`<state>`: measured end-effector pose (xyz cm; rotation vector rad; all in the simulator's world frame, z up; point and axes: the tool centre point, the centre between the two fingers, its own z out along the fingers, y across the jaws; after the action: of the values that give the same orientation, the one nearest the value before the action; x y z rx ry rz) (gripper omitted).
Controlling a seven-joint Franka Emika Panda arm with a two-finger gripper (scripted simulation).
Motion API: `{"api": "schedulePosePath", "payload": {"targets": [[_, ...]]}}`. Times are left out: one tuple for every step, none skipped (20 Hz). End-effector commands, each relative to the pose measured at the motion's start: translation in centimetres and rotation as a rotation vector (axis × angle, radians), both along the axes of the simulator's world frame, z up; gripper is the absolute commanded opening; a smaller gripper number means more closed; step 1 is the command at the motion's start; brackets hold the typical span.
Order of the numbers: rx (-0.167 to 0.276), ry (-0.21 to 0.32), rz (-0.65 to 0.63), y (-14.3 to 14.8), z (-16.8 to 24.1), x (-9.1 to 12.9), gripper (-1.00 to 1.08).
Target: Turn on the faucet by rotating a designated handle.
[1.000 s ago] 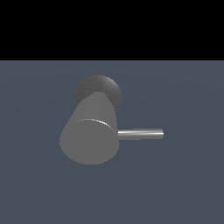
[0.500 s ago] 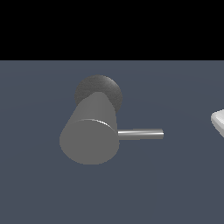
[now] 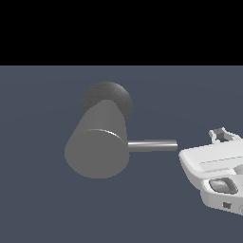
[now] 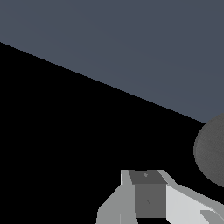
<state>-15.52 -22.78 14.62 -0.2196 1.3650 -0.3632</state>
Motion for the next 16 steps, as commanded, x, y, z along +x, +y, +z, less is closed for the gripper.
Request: {"api": "schedulePosePath", "payload": {"targets": [[0.083,0.052,0.027,2.7,-2.3,-0.1,-1.0],[0.111,0.07,0.037,3.6,-3.1,-0.2,-1.0],[0.137,0.086,0.048,4.6,-3.7,-0.2,-1.0],[0.162,0.102,0.058,5.5,-4.3,-0.3,-1.0],[0.184,0.116,0.067,6.3,-4.9,-0.4,-1.0],[0.204,0.129,0.076,7.1,-5.3,-0.5,-1.0],[0.223,0.141,0.084,7.8,-5.7,-0.6,-1.0],[0.24,0.152,0.092,8.4,-6.1,-0.7,-1.0],[0.255,0.163,0.1,9.0,-6.5,-0.8,-1.0],[0.267,0.172,0.107,9.6,-6.8,-0.9,-1.0],[0.279,0.18,0.113,10.1,-7.0,-0.9,-1.0],[0.29,0.187,0.118,10.5,-7.2,-1.0,-1.0],[0.302,0.192,0.122,10.9,-7.3,-1.1,-1.0],[0.314,0.195,0.125,11.2,-7.4,-1.1,-1.0],[0.327,0.196,0.128,11.5,-7.4,-1.1,-1.0],[0.341,0.196,0.129,11.7,-7.3,-1.1,-1.0]]}}
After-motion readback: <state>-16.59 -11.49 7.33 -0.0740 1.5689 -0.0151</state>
